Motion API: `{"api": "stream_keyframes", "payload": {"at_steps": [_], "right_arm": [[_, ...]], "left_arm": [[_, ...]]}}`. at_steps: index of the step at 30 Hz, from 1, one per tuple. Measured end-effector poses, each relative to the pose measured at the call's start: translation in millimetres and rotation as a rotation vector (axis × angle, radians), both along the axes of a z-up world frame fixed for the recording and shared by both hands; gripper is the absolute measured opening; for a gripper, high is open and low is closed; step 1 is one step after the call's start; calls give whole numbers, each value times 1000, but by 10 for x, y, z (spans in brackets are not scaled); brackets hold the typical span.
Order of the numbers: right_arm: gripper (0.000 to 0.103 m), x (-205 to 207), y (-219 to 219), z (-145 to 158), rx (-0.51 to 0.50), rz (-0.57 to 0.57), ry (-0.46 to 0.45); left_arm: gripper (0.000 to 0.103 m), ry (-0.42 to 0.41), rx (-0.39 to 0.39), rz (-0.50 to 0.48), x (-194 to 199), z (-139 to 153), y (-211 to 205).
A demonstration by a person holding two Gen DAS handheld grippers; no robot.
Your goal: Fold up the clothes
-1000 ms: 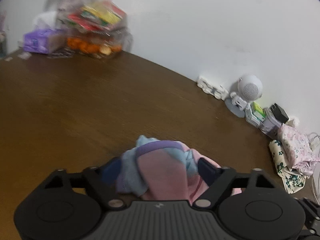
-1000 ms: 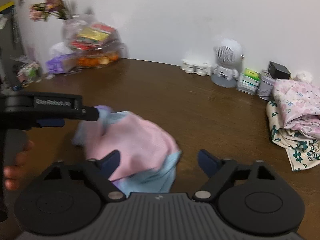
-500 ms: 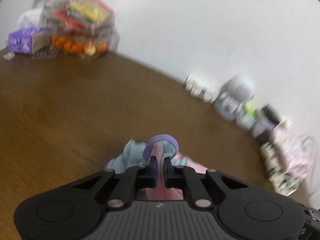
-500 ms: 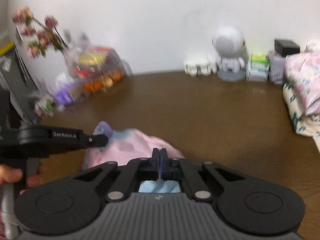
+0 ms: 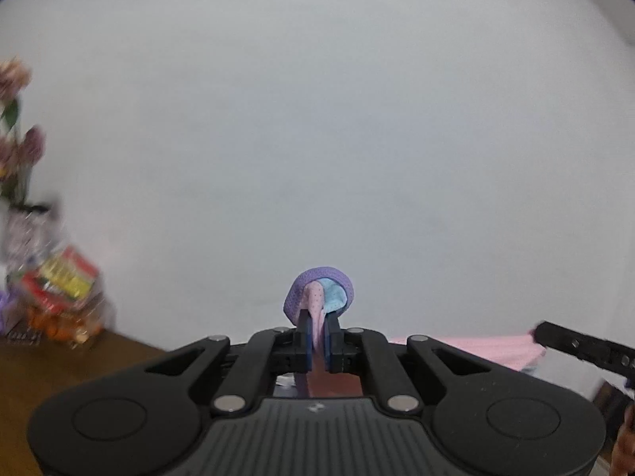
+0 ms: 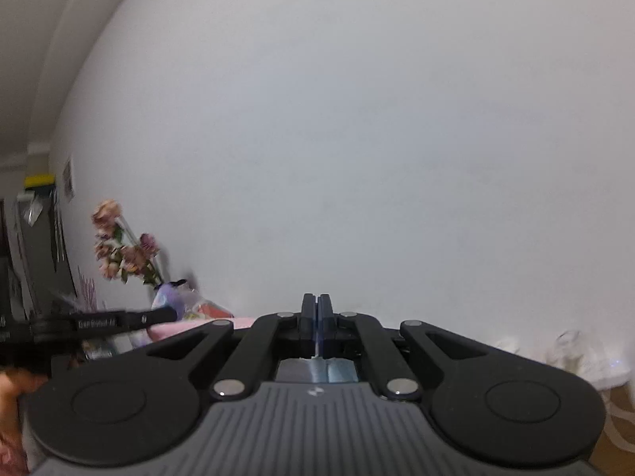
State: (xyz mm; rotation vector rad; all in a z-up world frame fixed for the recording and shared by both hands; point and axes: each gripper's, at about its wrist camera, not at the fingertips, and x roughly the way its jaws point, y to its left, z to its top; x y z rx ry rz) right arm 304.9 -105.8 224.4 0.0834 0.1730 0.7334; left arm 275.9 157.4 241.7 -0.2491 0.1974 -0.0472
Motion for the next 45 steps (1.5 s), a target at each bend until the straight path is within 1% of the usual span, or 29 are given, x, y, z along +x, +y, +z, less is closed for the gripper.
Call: {"api": "stream_keyframes", "payload": {"at_steps": [2, 3, 5, 7, 8, 10, 13, 15, 16, 17, 18, 19, 21, 22, 23, 24, 26, 28, 30, 32, 36, 40, 42, 44, 45], "right_arm": [[0, -213, -178, 19, -42, 18, -19], [0, -300, -237, -25, -65, 39, -7], [0, -470, -316, -188, -120, 86, 37], [1, -588, -330, -503, -157, 129, 130], [1, -642, -332, -675, -170, 147, 181], [1, -750, -334, -1019, -197, 184, 283], [2, -913, -337, -1535, -236, 238, 436], [9, -1021, -340, -1879, -261, 274, 538], [22, -1075, -341, -2051, -274, 292, 589], [38, -1129, -342, -2223, -287, 310, 640], [41, -1157, -373, -2327, -285, 312, 670], [42, -1154, -437, -2353, -268, 296, 674], [47, -1085, -588, -2336, -228, 256, 670], [56, -1025, -668, -2299, -210, 227, 655], [62, -939, -732, -2261, -206, 185, 633], [64, -839, -777, -2236, -210, 139, 609], [69, -610, -845, -2165, -227, 64, 568], [70, -336, -920, -2129, -246, -6, 542], [70, -20, -936, -2167, -237, -60, 562], [70, 298, -925, -2190, -201, -116, 590], [70, 938, -744, -2275, -144, -190, 693], [69, 1341, -466, -2438, -175, -218, 817], [65, 1430, -338, -2486, -216, -238, 831], [55, 1478, -213, -2523, -266, -259, 828], [52, 1502, -151, -2541, -291, -269, 827]], "left_arm": [[4, 11, 32, -37, -209, -71, -122], [4, 26, 46, -59, -317, -137, -166], [4, 90, 70, -78, -492, -378, -221], [4, 162, 93, -90, -651, -640, -272], [4, 203, 92, -98, -723, -787, -276], [4, 302, 62, -119, -863, -1143, -230], [4, 425, 42, -106, -1033, -1643, -136], [4, 499, 23, -83, -1066, -1930, 9], [4, 523, 15, -67, -1096, -2038, 89], [4, 548, 7, -50, -1127, -2146, 169], [4, 567, -3, -35, -1156, -2240, 251], [4, 578, -15, -24, -1177, -2293, 318], [6, 594, -33, -11, -1257, -2339, 424], [8, 601, -40, -5, -1299, -2352, 481], [14, 608, -44, 4, -1333, -2366, 522], [18, 615, -44, 16, -1361, -2380, 550], [41, 616, -41, 35, -1473, -2361, 586], [51, 607, -39, 51, -1567, -2326, 605], [55, 607, -38, 60, -1557, -2307, 607], [62, 612, -31, 69, -1513, -2304, 610], [67, 642, 4, 107, -1389, -2348, 673], [68, 660, 3, 99, -1234, -2341, 743], [69, 669, 14, 85, -1160, -2334, 747], [69, 686, 41, 69, -1097, -2348, 723], [69, 694, 54, 61, -1068, -2356, 710]]}}
